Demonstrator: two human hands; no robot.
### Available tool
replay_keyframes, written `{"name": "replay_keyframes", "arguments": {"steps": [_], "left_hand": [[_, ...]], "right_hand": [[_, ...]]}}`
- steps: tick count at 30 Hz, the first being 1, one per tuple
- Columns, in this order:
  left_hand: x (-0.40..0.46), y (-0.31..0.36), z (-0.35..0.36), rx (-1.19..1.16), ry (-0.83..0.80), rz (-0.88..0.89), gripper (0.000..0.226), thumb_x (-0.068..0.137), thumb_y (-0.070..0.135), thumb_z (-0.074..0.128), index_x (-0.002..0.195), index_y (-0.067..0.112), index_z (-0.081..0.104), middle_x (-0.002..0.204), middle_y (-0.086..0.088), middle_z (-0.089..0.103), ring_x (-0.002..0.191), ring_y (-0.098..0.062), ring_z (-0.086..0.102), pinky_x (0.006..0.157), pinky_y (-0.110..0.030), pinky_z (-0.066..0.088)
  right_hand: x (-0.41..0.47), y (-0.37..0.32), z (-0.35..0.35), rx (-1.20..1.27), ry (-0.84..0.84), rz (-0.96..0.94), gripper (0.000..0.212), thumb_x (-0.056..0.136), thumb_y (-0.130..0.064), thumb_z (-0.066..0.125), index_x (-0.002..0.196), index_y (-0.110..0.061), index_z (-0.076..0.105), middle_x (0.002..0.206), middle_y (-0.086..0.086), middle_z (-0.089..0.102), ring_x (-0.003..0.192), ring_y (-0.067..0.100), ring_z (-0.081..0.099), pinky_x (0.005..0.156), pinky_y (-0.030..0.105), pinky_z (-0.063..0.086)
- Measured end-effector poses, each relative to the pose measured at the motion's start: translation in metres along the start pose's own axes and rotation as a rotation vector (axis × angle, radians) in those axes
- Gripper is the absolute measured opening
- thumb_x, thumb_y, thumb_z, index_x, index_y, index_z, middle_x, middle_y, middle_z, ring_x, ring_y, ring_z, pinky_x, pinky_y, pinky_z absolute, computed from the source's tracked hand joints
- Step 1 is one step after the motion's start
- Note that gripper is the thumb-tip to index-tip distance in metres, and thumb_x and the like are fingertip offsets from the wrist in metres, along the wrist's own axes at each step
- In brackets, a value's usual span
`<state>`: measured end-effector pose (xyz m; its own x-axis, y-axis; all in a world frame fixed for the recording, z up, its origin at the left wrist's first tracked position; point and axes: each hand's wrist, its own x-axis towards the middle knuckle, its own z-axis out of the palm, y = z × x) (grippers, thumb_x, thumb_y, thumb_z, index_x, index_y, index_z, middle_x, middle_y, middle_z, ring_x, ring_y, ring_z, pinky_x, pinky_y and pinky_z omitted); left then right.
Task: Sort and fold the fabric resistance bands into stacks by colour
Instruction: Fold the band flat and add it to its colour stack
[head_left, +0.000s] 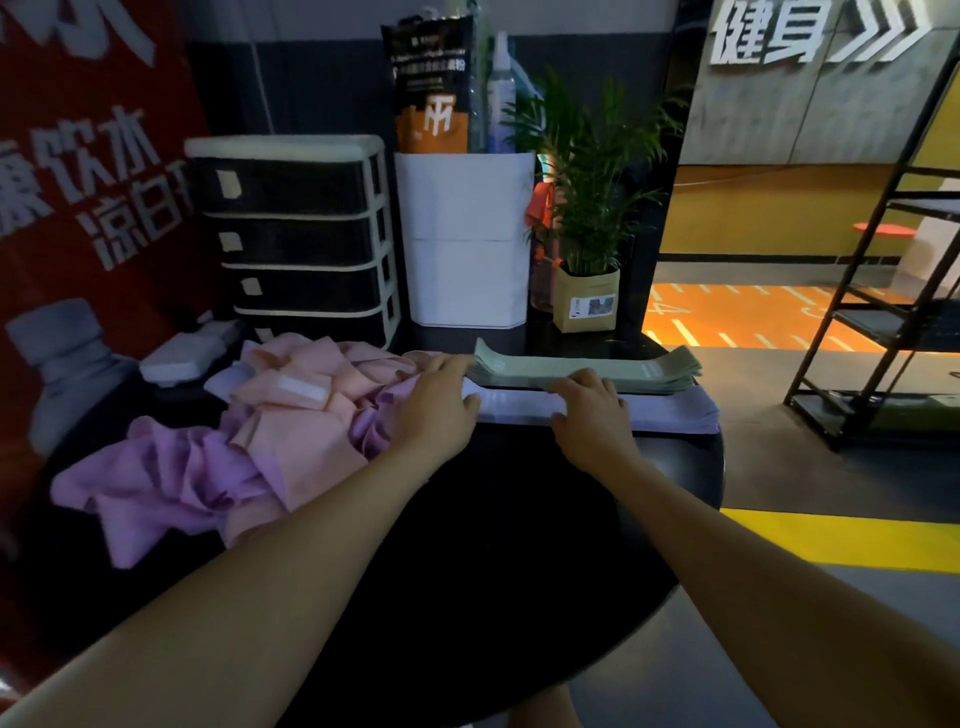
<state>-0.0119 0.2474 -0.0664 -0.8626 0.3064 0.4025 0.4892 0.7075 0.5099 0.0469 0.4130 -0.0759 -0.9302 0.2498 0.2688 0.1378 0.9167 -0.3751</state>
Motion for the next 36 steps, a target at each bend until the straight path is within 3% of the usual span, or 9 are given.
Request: {"name": "replay_keyframes", "arguments": {"steps": [9, 13, 16, 18, 22, 29, 36], "left_hand": [[0.001, -0.049, -0.091, 0.009, 0.088, 0.033, 0.037, 0.086, 0.009, 0.056, 0.123, 0.010, 0.055, 0.127, -0.006, 0.048, 0.109, -0.022, 0.055, 0.089, -0.029, 0.043], [0.004, -0.097, -0.128, 0.055, 0.102, -0.044, 0.038, 0.085, 0.009, 0.056, 0.123, 0.009, 0.055, 0.127, -0.009, 0.049, 0.108, -0.022, 0.054, 0.086, -0.021, 0.037], [0.010, -0.131, -0.151, 0.063, 0.083, -0.137, 0.047, 0.075, 0.028, 0.059, 0.118, 0.009, 0.057, 0.121, -0.010, 0.054, 0.106, -0.024, 0.056, 0.085, -0.027, 0.042], [0.017, -0.153, -0.161, 0.049, 0.100, -0.200, 0.042, 0.079, 0.025, 0.063, 0.116, 0.007, 0.058, 0.118, -0.013, 0.056, 0.106, -0.026, 0.057, 0.088, -0.030, 0.045], [0.032, -0.195, -0.165, 0.094, 0.102, -0.287, 0.036, 0.087, 0.010, 0.059, 0.122, 0.001, 0.055, 0.124, -0.019, 0.055, 0.113, -0.031, 0.053, 0.089, -0.028, 0.039], [0.054, -0.244, -0.149, 0.110, -0.009, -0.482, 0.033, 0.087, 0.025, 0.059, 0.111, 0.003, 0.055, 0.115, -0.019, 0.054, 0.099, -0.035, 0.056, 0.076, -0.032, 0.042], [0.057, -0.253, -0.128, 0.024, -0.028, -0.564, 0.026, 0.085, 0.016, 0.064, 0.106, 0.001, 0.063, 0.110, -0.015, 0.065, 0.101, -0.030, 0.060, 0.075, -0.027, 0.042]], "right_hand": [[0.029, -0.109, 0.005, 0.123, -0.031, -0.135, 0.035, 0.088, -0.013, 0.052, 0.122, -0.016, 0.058, 0.124, 0.014, 0.048, 0.118, 0.035, 0.042, 0.100, 0.042, 0.039], [0.046, -0.155, 0.015, 0.178, -0.081, -0.197, 0.038, 0.087, -0.018, 0.056, 0.125, -0.015, 0.056, 0.127, 0.014, 0.046, 0.120, 0.034, 0.044, 0.101, 0.046, 0.039], [0.063, -0.185, 0.028, 0.216, -0.115, -0.244, 0.040, 0.088, -0.024, 0.058, 0.127, -0.016, 0.055, 0.128, 0.015, 0.046, 0.121, 0.035, 0.044, 0.102, 0.048, 0.039], [0.077, -0.202, 0.037, 0.220, -0.129, -0.271, 0.041, 0.088, -0.027, 0.058, 0.127, -0.017, 0.055, 0.127, 0.015, 0.046, 0.120, 0.035, 0.044, 0.101, 0.048, 0.039], [0.105, -0.227, 0.055, 0.203, -0.177, -0.320, 0.043, 0.089, -0.030, 0.057, 0.130, -0.018, 0.052, 0.129, 0.014, 0.043, 0.120, 0.034, 0.043, 0.101, 0.046, 0.040], [0.138, -0.240, 0.091, 0.190, -0.260, -0.318, 0.041, 0.088, -0.029, 0.058, 0.127, -0.017, 0.053, 0.130, 0.013, 0.041, 0.120, 0.032, 0.043, 0.101, 0.045, 0.041], [0.147, -0.233, 0.106, 0.228, -0.298, -0.292, 0.039, 0.085, -0.033, 0.061, 0.120, -0.016, 0.060, 0.124, 0.009, 0.053, 0.114, 0.029, 0.050, 0.097, 0.039, 0.046]]}}
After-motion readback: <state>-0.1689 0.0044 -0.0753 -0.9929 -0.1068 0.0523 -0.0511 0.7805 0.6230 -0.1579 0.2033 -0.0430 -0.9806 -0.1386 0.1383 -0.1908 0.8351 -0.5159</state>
